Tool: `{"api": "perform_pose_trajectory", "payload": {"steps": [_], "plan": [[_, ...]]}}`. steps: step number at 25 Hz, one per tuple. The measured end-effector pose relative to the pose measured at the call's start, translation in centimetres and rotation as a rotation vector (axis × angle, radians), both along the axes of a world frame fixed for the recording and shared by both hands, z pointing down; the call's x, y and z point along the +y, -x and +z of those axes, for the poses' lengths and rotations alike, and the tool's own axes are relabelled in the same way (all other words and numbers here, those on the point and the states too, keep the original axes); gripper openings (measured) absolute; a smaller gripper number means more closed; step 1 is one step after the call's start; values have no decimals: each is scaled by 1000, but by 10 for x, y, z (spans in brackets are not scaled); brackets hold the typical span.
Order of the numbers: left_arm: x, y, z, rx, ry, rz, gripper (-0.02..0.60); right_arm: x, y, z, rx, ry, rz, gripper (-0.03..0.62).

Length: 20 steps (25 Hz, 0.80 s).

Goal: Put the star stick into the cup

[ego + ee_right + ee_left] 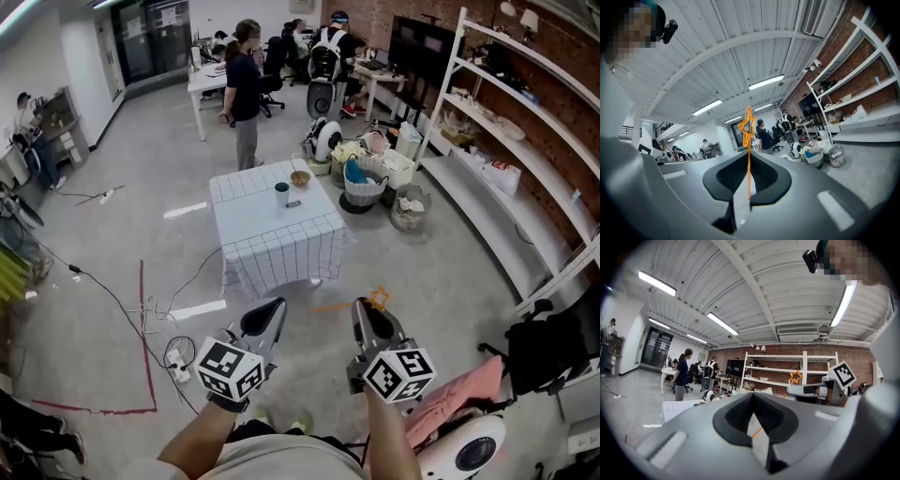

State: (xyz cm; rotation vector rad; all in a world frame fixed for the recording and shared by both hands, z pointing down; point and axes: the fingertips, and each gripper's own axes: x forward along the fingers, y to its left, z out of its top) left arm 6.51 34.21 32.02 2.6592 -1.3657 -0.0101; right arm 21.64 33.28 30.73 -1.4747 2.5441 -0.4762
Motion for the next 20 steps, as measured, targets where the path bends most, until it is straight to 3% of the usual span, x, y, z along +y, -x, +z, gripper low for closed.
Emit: {"api": "perform_pose_trajectory", "payload": {"steps": [12,20], "plan": [[-10,-5,7,-24,18,-24,6,-13,-15,4,-12,4,1,28],[-52,13,18,-10,37,-23,6,-53,2,14,13,35,13,28]]}}
